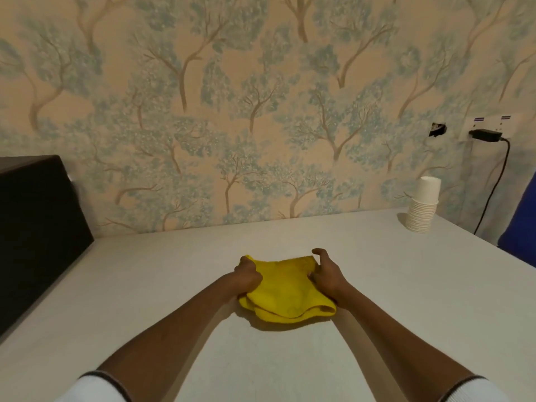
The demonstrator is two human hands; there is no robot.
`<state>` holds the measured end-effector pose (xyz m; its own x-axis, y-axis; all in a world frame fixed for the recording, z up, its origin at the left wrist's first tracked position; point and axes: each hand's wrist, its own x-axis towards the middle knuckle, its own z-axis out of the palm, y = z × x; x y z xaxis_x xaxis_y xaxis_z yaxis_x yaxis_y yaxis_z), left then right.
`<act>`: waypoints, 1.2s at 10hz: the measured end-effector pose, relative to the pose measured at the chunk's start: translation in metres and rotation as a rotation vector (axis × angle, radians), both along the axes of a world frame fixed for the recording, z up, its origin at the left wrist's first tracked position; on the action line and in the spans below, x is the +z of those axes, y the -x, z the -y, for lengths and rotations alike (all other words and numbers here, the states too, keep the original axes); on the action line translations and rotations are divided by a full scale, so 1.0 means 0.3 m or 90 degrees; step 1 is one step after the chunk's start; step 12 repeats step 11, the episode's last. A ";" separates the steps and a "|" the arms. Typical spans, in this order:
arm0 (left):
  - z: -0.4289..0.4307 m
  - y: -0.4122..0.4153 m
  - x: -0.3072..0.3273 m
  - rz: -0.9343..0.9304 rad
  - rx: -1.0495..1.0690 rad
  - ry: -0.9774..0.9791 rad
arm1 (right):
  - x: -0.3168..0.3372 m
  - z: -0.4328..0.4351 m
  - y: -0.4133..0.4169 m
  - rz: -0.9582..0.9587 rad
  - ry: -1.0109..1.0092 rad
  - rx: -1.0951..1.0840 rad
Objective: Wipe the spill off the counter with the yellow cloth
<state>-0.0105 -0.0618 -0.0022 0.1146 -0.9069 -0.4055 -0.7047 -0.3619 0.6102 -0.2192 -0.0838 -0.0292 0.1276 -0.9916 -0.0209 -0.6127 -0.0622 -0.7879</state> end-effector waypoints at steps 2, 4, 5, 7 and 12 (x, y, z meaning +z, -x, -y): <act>-0.081 -0.019 0.028 0.220 0.002 0.012 | 0.010 -0.050 -0.031 -0.283 0.148 -0.038; -0.191 0.031 -0.014 0.502 -0.077 0.229 | 0.033 -0.169 -0.048 -0.394 0.149 -0.039; -0.247 0.086 -0.059 0.506 -0.088 0.237 | 0.022 -0.240 -0.059 -0.392 0.176 0.002; -0.310 0.111 -0.167 0.466 -0.126 0.216 | -0.058 -0.335 -0.072 -0.471 0.163 0.062; -0.511 -0.061 0.120 0.562 -0.061 0.481 | 0.188 -0.502 -0.205 -0.464 0.375 0.040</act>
